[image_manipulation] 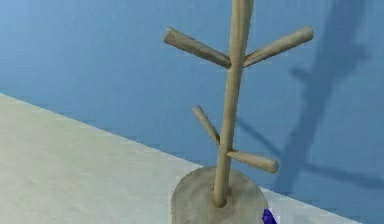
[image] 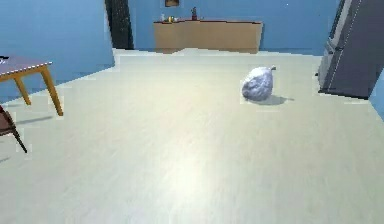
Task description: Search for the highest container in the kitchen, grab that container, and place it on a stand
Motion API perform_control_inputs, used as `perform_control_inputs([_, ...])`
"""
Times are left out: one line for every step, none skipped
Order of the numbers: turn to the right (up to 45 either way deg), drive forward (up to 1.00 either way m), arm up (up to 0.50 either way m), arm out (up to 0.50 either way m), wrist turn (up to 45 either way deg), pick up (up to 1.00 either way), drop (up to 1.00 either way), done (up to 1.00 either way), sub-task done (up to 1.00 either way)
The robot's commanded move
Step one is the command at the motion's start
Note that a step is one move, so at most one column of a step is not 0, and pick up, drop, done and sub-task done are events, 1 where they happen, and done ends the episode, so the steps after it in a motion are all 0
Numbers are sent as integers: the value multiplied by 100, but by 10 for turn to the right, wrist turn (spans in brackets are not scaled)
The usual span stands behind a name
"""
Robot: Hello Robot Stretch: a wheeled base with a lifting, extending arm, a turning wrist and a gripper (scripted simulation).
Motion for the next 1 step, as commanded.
perform_control_inputs([0, 100, 0, 0, 0, 0, 0, 0, 0])
